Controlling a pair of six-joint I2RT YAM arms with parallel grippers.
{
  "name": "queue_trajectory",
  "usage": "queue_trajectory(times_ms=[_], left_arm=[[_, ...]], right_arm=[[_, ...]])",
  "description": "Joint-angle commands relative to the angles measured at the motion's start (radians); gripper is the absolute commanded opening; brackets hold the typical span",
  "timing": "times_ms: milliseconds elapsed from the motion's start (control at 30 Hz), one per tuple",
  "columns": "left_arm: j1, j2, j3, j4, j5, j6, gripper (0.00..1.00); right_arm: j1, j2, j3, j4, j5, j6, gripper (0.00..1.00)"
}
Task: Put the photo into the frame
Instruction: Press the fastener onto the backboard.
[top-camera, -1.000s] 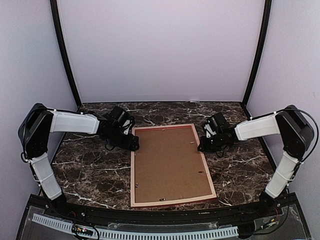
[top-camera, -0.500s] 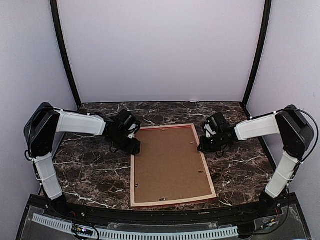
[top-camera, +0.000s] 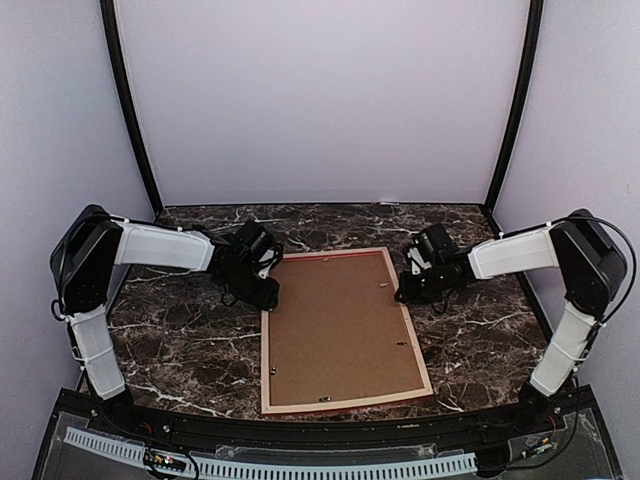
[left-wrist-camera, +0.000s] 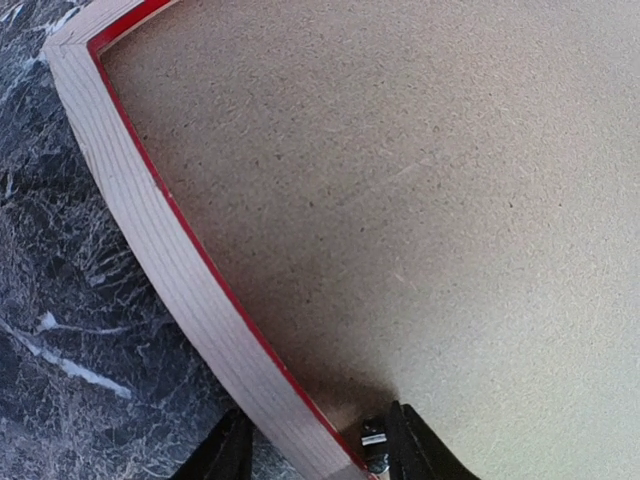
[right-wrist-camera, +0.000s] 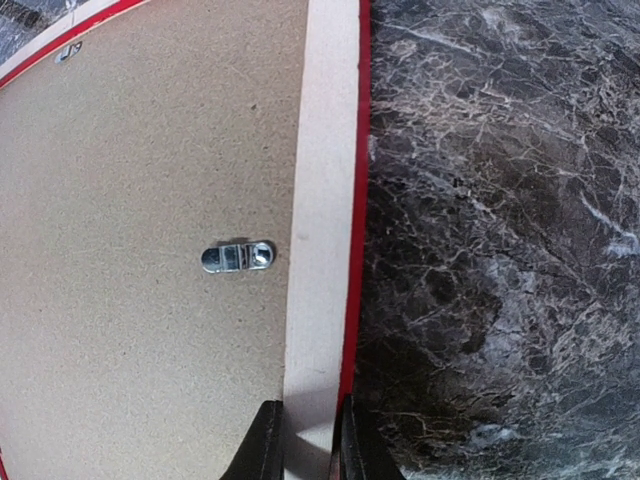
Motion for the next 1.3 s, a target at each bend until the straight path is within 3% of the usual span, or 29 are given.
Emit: queue_trajectory(times_ms=[0, 400, 733, 1267], left_arm=[[0.0, -0.001, 0.009, -0.051, -0.004, 0.008, 0.46], [0.0, -0.022, -0.015, -0.038, 0.054, 0.007, 0.41], [0.0, -0.047, -0.018, -0.046, 0.073, 0.007, 0.58], [0.001, -0.051, -0.022, -0.065, -0.003, 0.008, 0.32]], right_arm=[[0.011, 0.022, 0.032, 0.017, -0.034, -0.017, 0.13], [0.011, 0.034, 0.047, 0.006, -0.035, -0.024, 0.13], [0.011, 0.037, 0.027, 0.024, -0.04, -0.019, 0.13], [0.011, 0.039, 0.016, 0.034, -0.049, -0.016, 0.13]])
